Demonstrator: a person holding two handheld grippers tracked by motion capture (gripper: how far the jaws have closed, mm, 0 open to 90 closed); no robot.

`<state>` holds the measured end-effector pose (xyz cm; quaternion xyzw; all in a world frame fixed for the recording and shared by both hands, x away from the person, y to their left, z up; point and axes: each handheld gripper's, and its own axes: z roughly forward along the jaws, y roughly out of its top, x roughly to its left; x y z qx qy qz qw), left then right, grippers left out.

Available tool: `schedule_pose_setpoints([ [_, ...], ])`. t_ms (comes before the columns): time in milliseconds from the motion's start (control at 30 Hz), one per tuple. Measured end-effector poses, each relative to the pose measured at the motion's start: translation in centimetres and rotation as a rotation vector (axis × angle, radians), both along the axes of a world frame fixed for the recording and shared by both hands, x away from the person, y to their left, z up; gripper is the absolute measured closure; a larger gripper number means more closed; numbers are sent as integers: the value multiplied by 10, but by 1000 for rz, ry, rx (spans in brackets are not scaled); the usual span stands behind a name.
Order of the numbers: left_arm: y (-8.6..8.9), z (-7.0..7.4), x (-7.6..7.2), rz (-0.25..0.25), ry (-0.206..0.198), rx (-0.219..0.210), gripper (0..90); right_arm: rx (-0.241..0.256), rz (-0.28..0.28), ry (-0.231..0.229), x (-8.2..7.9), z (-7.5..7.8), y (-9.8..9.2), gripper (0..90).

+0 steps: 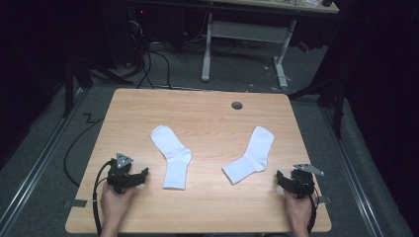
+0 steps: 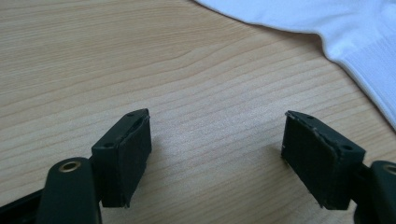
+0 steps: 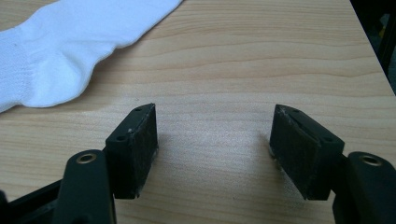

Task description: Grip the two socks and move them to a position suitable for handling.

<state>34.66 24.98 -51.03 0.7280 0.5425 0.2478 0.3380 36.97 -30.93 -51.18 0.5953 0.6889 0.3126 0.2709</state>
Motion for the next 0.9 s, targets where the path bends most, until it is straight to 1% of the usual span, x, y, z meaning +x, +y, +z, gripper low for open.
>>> schedule_pose_setpoints([
  [133,-1,0,0,0,-1,10,246,-1,0,0,0,0,0,321],
  [233,-1,0,0,0,-1,10,247,-1,1,1,0,0,0,319],
  [567,-1,0,1,-2,-8,15,285,0,2,2,0,0,0,314],
  [667,-2,0,1,-1,-9,12,308,0,3,2,0,0,0,314],
  [700,-2,2,0,4,-1,15,356,1,4,3,0,0,0,313],
  [800,-3,3,1,1,8,18,402,1,5,2,0,0,0,313],
  [833,-5,4,1,-5,6,21,402,1,5,2,0,0,0,313],
  [867,-9,5,2,-19,6,22,435,2,5,2,0,0,0,313],
  [900,-9,5,2,-19,6,22,442,2,5,2,0,0,0,313],
])
